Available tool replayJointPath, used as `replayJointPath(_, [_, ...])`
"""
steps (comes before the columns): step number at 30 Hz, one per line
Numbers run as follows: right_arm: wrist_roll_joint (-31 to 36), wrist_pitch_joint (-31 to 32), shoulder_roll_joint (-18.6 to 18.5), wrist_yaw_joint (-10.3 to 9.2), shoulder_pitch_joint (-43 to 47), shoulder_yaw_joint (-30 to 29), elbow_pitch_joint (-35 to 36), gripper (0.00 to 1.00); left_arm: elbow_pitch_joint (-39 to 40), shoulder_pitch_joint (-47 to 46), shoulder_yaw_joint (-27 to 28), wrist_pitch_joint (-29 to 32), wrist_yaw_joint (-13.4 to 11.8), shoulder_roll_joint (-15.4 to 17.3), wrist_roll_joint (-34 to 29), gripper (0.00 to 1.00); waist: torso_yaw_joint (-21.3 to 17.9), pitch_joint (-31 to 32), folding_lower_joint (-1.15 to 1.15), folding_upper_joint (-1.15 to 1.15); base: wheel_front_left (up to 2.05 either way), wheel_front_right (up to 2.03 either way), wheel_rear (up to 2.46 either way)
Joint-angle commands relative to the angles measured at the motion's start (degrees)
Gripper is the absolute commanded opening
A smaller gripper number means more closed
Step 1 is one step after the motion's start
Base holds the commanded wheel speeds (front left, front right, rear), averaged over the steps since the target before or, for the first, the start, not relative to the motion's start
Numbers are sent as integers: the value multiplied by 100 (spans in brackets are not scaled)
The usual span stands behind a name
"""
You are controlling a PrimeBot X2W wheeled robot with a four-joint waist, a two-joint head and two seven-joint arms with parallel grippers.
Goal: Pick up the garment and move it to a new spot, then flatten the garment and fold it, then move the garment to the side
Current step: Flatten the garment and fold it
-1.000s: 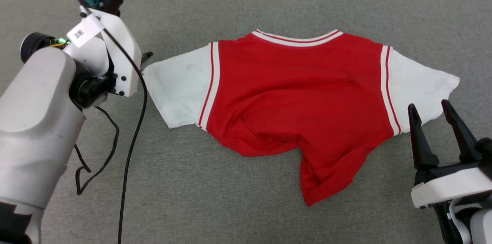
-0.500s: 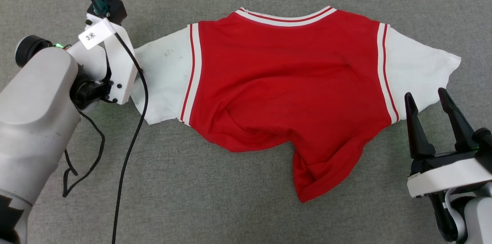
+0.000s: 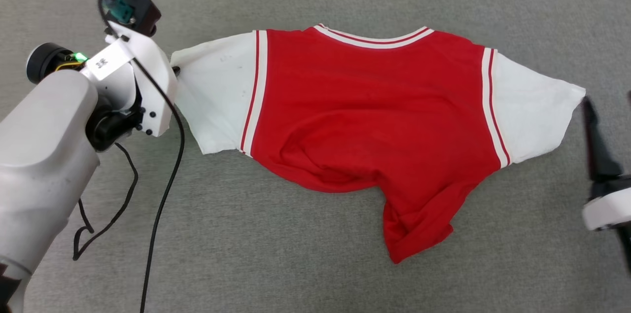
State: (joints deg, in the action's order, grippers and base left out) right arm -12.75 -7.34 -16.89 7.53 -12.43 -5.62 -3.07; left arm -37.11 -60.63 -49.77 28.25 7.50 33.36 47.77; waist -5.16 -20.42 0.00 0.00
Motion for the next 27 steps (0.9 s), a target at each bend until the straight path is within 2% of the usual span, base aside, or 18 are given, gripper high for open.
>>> replayJointPath(1, [-57,112,-221,-8,-110,-77,-16,100,96,121,17,-199,-14,108,64,0,121,143,0,0,0,0,0])
replayJointPath(5, [-173,528,-779,-8,-295,-133,-18,100,318,198,50,-547,-14,321,107,0,267,266,0,0,0,0,0])
replayJointPath(9, [-587,1249,-1335,-8,-606,-9,-12,100,541,291,109,-779,-37,426,106,0,411,313,0,0,0,0,0])
replayJointPath(13, [-1102,2206,-1851,-8,-969,381,-91,100,816,315,114,-916,-88,477,44,0,552,280,0,0,0,0,0])
replayJointPath(17, [-1611,3420,-2283,-8,-1371,828,-339,100,1130,324,78,-1008,-159,425,-36,0,700,182,0,0,0,0,0])
replayJointPath(22, [-2056,4814,-2549,-8,-1869,1216,-798,100,1470,214,38,-1116,-218,378,-160,0,871,13,0,0,0,0,0])
replayJointPath(27, [-2088,5449,-2514,-8,-2287,1340,-1235,100,1752,105,46,-1188,-289,336,-239,0,1029,-204,0,0,0,0,0])
